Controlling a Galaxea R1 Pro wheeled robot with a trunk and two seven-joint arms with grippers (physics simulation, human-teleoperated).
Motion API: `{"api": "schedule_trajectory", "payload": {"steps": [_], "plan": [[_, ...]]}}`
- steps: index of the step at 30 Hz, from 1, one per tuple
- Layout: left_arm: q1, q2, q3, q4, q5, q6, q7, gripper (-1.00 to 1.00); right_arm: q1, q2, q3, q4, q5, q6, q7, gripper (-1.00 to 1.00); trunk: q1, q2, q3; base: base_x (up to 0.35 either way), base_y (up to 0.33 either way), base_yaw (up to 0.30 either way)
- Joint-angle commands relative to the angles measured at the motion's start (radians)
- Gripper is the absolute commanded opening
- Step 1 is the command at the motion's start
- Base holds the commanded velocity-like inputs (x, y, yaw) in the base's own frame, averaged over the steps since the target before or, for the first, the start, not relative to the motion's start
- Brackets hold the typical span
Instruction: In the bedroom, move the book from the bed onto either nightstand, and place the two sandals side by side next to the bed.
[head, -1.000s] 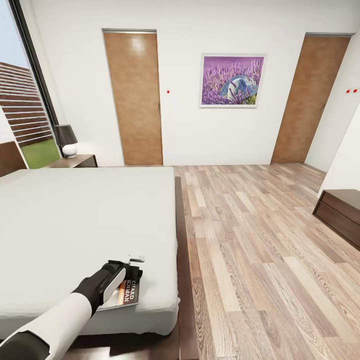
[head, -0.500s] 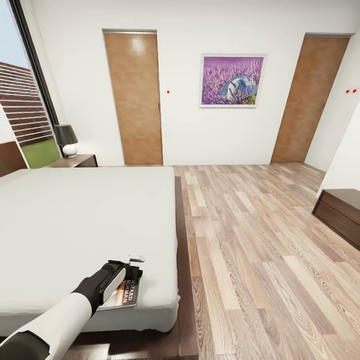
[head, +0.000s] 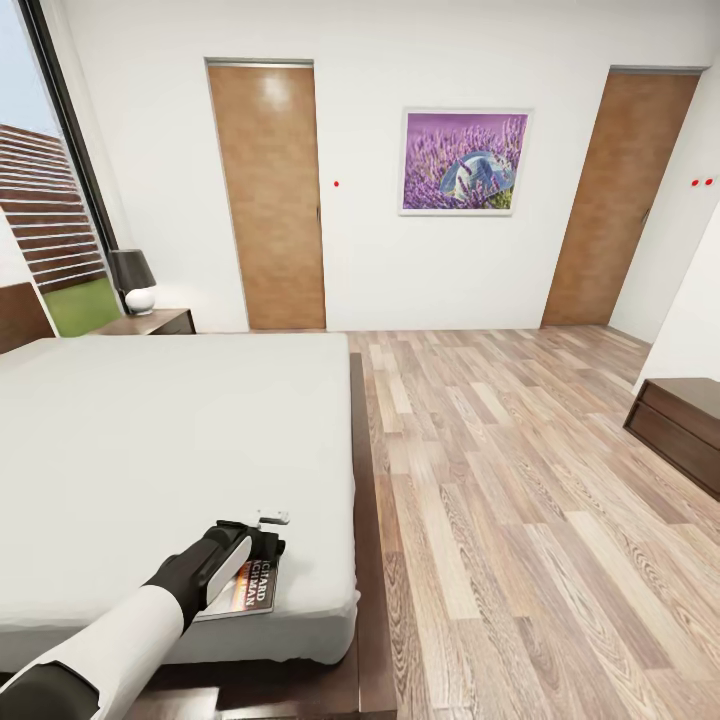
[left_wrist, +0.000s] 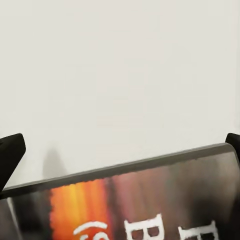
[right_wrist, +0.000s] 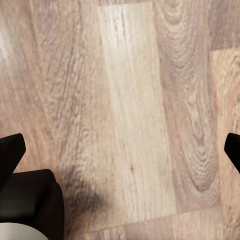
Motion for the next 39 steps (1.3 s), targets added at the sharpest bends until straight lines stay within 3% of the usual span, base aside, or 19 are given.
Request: {"api": "schedule_trajectory", "payload": {"steps": [1, 39], "plan": [[0.000, 0.001, -0.008, -0.001, 0.014, 0.004, 0.008, 1.00, -0.001, 0.000, -0.007, 0.001, -0.003, -0.004, 0.007, 1.00, 0.000, 0.000, -0.001, 0.000, 0.000, 0.000], [0.000, 0.001, -0.008, -0.002, 0.014, 0.003, 0.008, 1.00, -0.001, 0.001, -0.007, 0.002, -0.003, -0.004, 0.007, 1.00, 0.000, 0.000, -0.001, -0.014, 0.000, 0.000]]}}
